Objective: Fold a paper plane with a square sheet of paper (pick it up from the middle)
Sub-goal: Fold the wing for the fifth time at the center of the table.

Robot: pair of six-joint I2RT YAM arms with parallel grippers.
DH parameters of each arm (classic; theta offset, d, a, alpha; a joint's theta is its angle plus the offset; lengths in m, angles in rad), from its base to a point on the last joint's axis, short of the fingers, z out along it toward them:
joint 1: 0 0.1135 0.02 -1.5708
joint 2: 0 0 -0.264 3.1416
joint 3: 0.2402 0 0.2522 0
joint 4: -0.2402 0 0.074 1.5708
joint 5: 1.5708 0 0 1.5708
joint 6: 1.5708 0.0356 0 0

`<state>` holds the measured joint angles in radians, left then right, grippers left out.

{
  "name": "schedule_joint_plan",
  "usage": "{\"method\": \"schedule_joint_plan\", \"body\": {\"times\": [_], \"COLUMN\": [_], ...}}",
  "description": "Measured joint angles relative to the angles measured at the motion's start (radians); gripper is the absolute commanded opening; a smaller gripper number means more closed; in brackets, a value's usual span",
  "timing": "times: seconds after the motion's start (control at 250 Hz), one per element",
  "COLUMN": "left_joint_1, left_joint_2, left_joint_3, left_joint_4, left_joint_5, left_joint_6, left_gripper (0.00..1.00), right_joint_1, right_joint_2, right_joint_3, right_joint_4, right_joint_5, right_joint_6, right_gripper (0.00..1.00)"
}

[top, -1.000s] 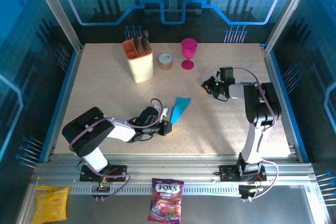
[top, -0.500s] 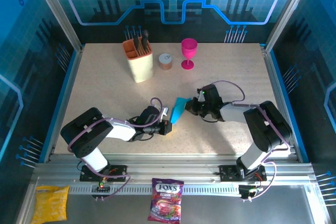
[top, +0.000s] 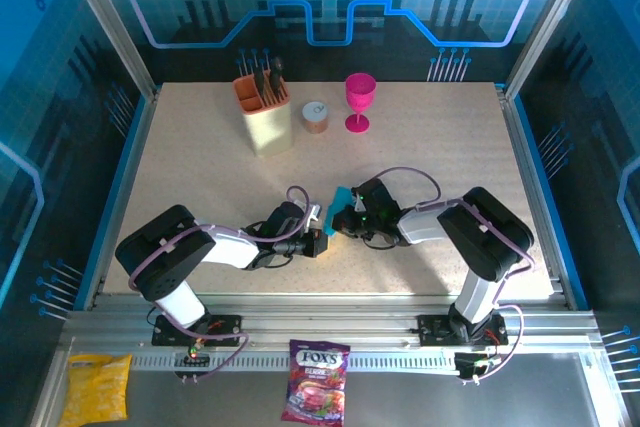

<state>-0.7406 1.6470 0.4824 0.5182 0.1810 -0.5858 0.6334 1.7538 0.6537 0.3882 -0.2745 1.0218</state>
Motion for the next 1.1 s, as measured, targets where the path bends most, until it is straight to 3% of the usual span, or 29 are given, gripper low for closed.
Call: {"method": "schedule_joint_plan", "body": {"times": [0.236, 0.635, 0.875, 0.979, 1.099], "left_joint_1": [0.0, 0.0, 0.0, 0.0, 0.0], "left_joint_2": [0.002, 0.003, 0.003, 0.003, 0.003], "left_joint_3": [0.0, -0.001, -0.001, -0.001, -0.001], "left_joint_4": [0.0, 0.006, 0.008, 0.008, 0.01], "left_joint_5": [0.0, 0.0, 0.0, 0.0, 0.0], "left_joint_6": [0.001, 0.0, -0.014, -0.018, -0.018], "left_gripper": [0.0, 0.0, 0.0, 0.0, 0.0], "right_joint_1": [-0.072, -0.279, -0.409, -0.409, -0.338], "right_joint_2": [0.007, 0.113, 0.07, -0.022, -0.129], "right_joint_3": [0.0, 0.238, 0.233, 0.177, 0.12], "right_joint_4": [0.0, -0.239, -0.293, -0.295, -0.283], "right_joint_5": [-0.052, -0.041, -0.021, -0.019, -0.023], "right_joint_6": [0.011, -0.107, -0.138, -0.137, -0.128], "right_gripper": [0.0, 0.0, 0.0, 0.0, 0.0]}}
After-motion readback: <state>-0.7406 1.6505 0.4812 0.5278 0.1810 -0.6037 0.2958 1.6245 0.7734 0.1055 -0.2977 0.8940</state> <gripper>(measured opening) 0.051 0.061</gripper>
